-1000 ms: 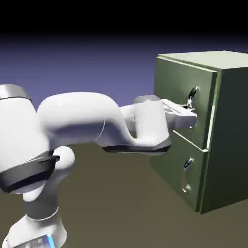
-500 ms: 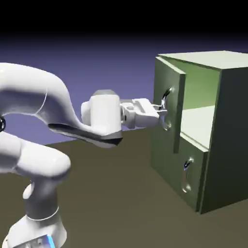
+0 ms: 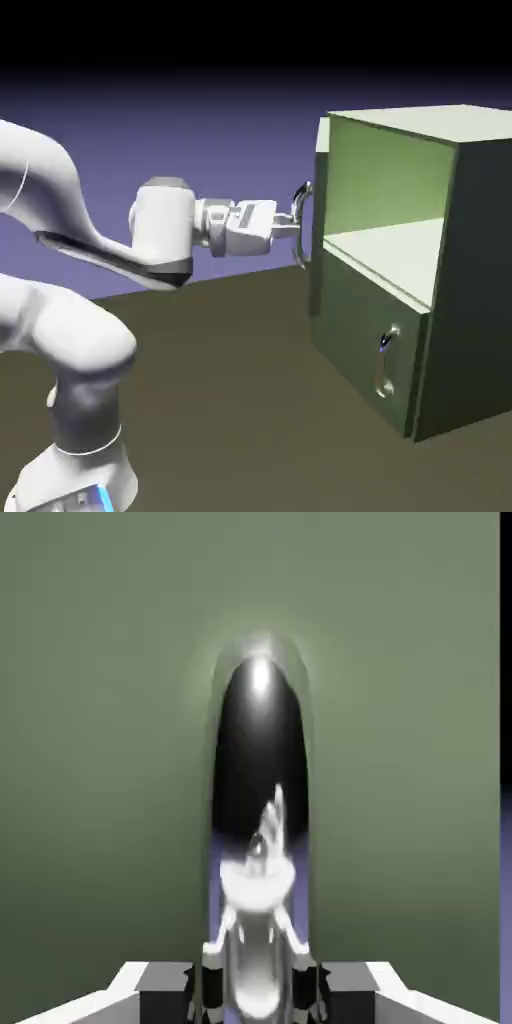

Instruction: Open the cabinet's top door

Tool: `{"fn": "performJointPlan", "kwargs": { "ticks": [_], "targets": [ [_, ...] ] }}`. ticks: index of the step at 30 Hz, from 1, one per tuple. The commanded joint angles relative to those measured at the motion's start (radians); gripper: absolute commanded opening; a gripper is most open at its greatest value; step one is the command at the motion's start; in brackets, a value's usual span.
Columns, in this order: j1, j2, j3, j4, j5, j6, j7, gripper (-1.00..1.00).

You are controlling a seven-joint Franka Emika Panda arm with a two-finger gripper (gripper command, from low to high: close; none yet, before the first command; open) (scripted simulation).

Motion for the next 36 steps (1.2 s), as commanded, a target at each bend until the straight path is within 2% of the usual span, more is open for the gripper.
{"fn": "performJointPlan", "kwargs": {
  "ticks": [1,7,10,17,23,36],
  "targets": [
    [-0.032,-0.002,0.036,0.0,0.022,0.015,0.003,-1.0],
    [-0.235,-0.022,0.237,0.007,0.132,0.146,0.026,-1.0],
    [-0.245,-0.042,0.331,0.004,0.26,0.106,-0.008,-1.0],
    [-0.177,-0.01,0.532,0.048,0.565,-0.125,-0.072,-1.0],
    [-0.191,0.109,0.747,0.181,0.806,-0.378,-0.074,-1.0],
    [-0.522,0.411,1.218,0.596,1.064,-0.855,0.012,-1.0]
  ]
}}
